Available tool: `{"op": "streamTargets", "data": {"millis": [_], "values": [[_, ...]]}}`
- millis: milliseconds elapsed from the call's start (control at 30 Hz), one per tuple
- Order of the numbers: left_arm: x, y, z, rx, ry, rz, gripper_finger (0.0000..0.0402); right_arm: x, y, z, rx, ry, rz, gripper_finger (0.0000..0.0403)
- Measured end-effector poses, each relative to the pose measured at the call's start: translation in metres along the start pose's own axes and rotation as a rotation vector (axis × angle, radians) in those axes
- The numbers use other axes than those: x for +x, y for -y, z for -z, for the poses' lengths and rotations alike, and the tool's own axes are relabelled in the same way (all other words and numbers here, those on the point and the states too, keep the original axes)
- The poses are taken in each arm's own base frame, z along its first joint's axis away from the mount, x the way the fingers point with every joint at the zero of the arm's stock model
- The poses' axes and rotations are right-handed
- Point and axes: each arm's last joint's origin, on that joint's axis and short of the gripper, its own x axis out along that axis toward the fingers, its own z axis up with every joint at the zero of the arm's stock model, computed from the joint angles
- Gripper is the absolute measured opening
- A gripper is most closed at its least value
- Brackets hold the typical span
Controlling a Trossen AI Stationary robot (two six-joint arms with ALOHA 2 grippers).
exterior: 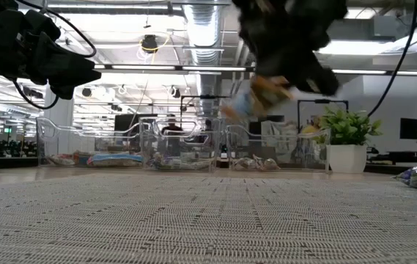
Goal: Pick and place Granola Bars by type
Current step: Put the left yellow granola bar into the right transparent bin
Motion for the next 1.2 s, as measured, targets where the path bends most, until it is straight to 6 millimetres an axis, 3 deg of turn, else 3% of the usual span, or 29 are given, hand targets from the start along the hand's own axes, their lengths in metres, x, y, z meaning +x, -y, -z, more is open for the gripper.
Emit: {"op": "streamTargets", "data": {"millis": [267,633,933,1200], "values": [[0.0,0.0,0.0,0.0,0.0,0.0,0.0158,-0.043,0.009,-0.037,-0.153,0.28,0.028,0.0026],[0.0,0.0,0.0,0.0,0.0,0.0,0.0158,-0.094,0.047,-0.091,-0.176,0.597,0.243,0.0027],[0.0,0.0,0.0,0.0,0.0,0.0,0.0158,-0.113,0.109,-0.135,-0.092,0.61,0.47,0.0027],[0.0,0.0,0.0,0.0,0.001,0.0,0.0158,-0.099,0.174,-0.162,0.042,0.458,0.689,0.0027]]}}
